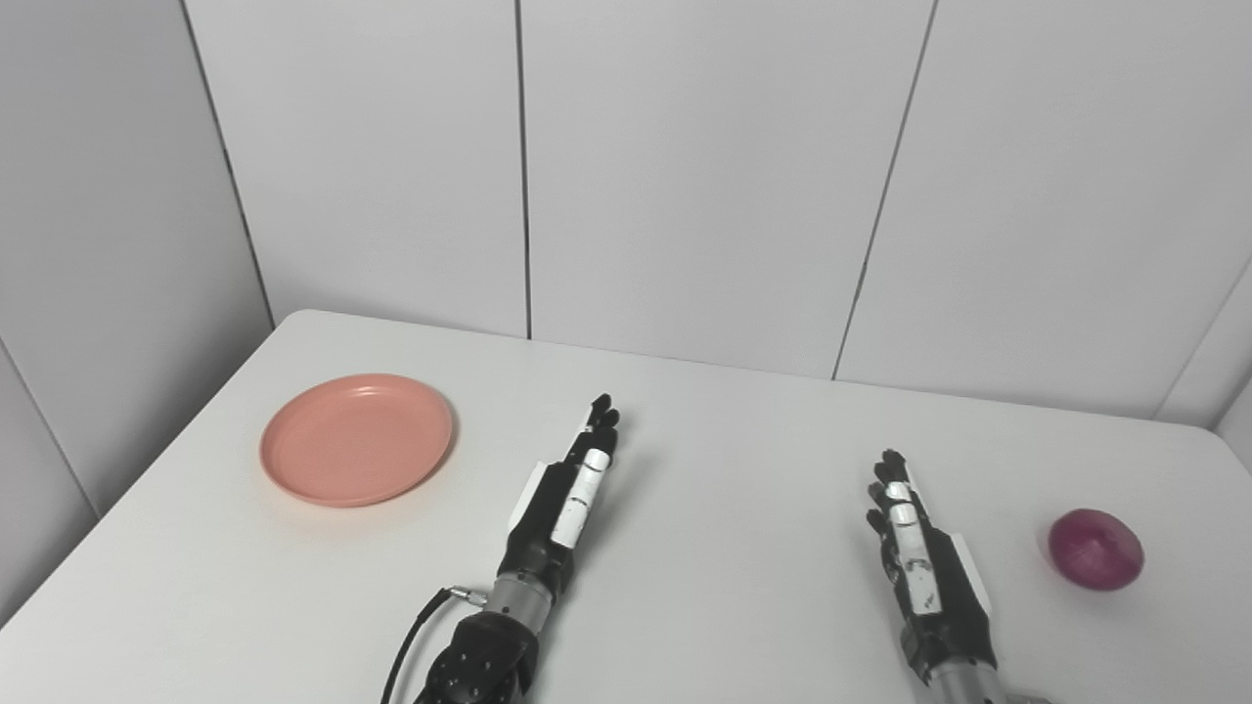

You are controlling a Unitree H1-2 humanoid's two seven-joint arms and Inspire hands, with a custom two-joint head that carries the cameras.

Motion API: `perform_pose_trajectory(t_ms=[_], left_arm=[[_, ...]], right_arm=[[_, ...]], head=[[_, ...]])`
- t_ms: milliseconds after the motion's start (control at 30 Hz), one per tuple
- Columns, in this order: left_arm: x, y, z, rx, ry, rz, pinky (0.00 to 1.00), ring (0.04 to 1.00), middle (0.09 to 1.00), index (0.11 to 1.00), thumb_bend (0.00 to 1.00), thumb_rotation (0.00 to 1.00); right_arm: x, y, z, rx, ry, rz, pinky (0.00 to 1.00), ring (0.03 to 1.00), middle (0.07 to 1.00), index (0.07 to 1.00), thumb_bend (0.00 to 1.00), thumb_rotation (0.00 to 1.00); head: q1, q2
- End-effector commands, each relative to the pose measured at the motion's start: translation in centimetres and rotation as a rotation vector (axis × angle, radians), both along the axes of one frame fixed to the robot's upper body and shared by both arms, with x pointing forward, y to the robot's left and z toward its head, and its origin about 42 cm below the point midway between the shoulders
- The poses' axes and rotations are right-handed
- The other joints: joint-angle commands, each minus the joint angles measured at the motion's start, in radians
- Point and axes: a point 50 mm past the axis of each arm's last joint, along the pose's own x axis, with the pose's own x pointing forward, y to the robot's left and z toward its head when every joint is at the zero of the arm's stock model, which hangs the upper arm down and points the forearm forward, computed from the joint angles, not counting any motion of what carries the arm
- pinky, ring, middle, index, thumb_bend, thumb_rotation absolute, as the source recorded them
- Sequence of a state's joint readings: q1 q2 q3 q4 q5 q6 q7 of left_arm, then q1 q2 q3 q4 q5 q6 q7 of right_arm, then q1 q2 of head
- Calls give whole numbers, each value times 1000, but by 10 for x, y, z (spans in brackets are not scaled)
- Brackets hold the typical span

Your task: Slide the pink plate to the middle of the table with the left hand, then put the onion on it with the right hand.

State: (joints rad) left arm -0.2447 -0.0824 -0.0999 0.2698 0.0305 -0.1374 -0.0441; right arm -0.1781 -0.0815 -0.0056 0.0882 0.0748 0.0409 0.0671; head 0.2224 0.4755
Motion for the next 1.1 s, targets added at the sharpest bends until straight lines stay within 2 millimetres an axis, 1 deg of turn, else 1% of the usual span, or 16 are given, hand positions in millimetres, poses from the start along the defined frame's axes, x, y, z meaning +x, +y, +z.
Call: perform_pose_trajectory(t_ms=[0, 67, 100, 200, 333, 433, 567, 700, 900, 933, 1033, 1067], left_arm=[[-1, -6, -3, -5, -21, 11, 1000, 1000, 1000, 1000, 615, 1000], [0, -10, -4, -8, -25, 16, 1000, 1000, 1000, 1000, 624, 1000], [1, -11, -4, -6, -29, 17, 1000, 1000, 1000, 1000, 631, 1000], [3, -12, -5, 2, -37, 20, 1000, 1000, 1000, 1000, 633, 1000], [4, -13, -4, 2, -40, 24, 1000, 1000, 1000, 1000, 624, 1000], [7, -14, 1, -22, -27, 29, 1000, 1000, 1000, 1000, 600, 1000], [11, -7, 10, -35, -17, 39, 1000, 1000, 1000, 1000, 621, 1000], [14, -2, 16, -41, -17, 41, 1000, 1000, 1000, 1000, 599, 1000], [20, 13, 30, 14, -81, 110, 986, 993, 1000, 997, 601, 1000], [21, 16, 31, 34, -87, 124, 976, 979, 988, 980, 612, 1000], [25, 24, 37, 50, -106, 124, 979, 981, 987, 975, 619, 1000], [26, 27, 39, 46, -116, 117, 983, 988, 994, 986, 613, 1000]], right_arm=[[7, 2, 20, 12, -95, 28, 1000, 1000, 1000, 1000, 470, 1000], [9, 0, 19, 13, -95, 40, 1000, 1000, 1000, 1000, 464, 1000], [9, 0, 19, 14, -95, 45, 1000, 1000, 1000, 1000, 469, 1000], [10, 0, 17, 19, -93, 46, 1000, 1000, 1000, 1000, 484, 1000], [9, -1, 16, 20, -86, 51, 1000, 1000, 1000, 1000, 498, 1000], [8, -3, 16, 21, -90, 46, 1000, 1000, 1000, 1000, 483, 1000], [9, -5, 17, 34, -106, 50, 1000, 1000, 1000, 1000, 438, 1000], [9, -6, 18, 23, -117, 50, 1000, 1000, 1000, 1000, 411, 1000], [8, -3, 19, 32, -112, 45, 1000, 1000, 1000, 1000, 414, 1000], [7, -3, 19, 32, -112, 46, 1000, 1000, 1000, 1000, 413, 1000], [7, -2, 19, 33, -111, 46, 1000, 1000, 1000, 1000, 410, 1000], [7, -2, 19, 34, -110, 46, 1000, 1000, 1000, 1000, 410, 1000]], head=[[16, -6], [31, -13], [45, -22], [59, -35], [85, -50], [90, -57], [90, -67], [89, -73], [88, -80], [88, -80], [86, -81], [86, -81]])
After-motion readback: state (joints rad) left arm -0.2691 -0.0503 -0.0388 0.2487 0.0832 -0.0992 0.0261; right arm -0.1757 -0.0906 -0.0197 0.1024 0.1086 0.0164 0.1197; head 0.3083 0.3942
